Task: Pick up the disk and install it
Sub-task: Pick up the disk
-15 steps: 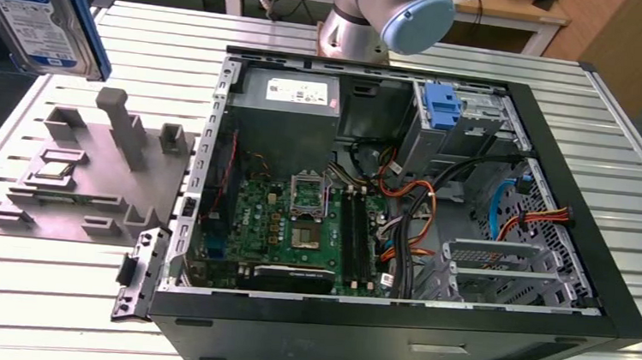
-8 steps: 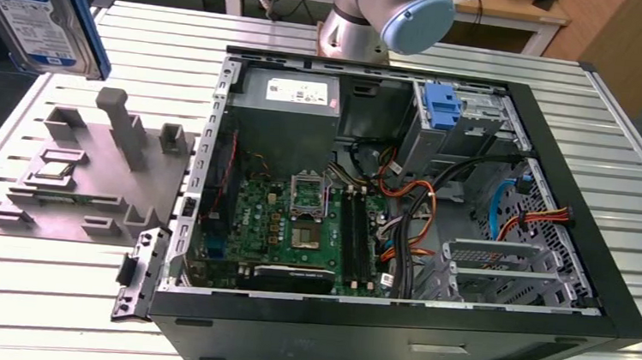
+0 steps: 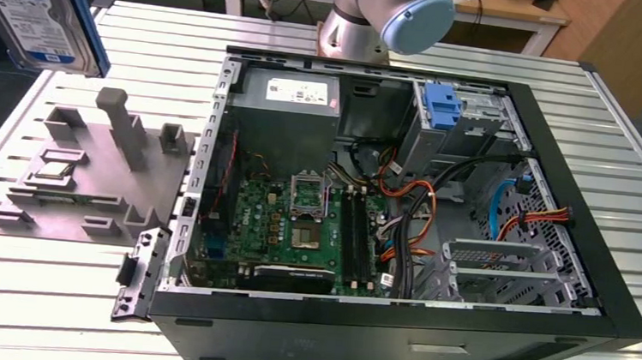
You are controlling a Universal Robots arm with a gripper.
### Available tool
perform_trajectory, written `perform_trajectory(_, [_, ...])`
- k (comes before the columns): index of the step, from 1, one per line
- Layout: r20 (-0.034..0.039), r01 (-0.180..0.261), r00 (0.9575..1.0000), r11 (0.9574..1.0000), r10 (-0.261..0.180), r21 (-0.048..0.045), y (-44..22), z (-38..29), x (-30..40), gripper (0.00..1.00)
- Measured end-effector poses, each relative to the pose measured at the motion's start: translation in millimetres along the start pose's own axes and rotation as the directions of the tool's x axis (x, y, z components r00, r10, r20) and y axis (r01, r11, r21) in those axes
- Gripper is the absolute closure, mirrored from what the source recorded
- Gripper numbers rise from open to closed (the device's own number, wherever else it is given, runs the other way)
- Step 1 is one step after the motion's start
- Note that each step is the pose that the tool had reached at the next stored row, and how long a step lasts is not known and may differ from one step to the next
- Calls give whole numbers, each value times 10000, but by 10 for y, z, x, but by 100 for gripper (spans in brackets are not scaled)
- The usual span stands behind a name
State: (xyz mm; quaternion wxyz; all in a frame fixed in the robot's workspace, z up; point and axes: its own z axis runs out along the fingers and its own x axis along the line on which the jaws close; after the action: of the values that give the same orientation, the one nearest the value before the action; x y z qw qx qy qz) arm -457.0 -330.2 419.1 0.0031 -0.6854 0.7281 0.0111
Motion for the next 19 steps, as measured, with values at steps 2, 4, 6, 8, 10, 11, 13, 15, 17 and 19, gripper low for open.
perform_trajectory(2, [-1,0,10000,10000,0,1,0,-6,0,63])
perform_trajectory(4, [0,0,10000,10000,0,1,0,-10,0,63])
perform_trajectory(6, [0,0,10000,10000,0,1,0,-14,0,63])
perform_trajectory(8, [0,0,10000,10000,0,1,0,-19,0,63])
perform_trajectory(10, [-1,0,10000,10000,0,0,0,-26,0,63])
perform_trajectory(11, [0,0,10000,10000,0,1,0,-28,0,63])
perform_trajectory(13, [0,0,10000,10000,0,1,0,-33,-1,63])
perform_trajectory(15, [0,0,10000,10000,0,1,0,-38,-1,63])
perform_trajectory(17, [0,0,10000,10000,0,1,0,-45,-1,63])
perform_trajectory(19, [0,0,10000,10000,0,1,1,-51,-1,63])
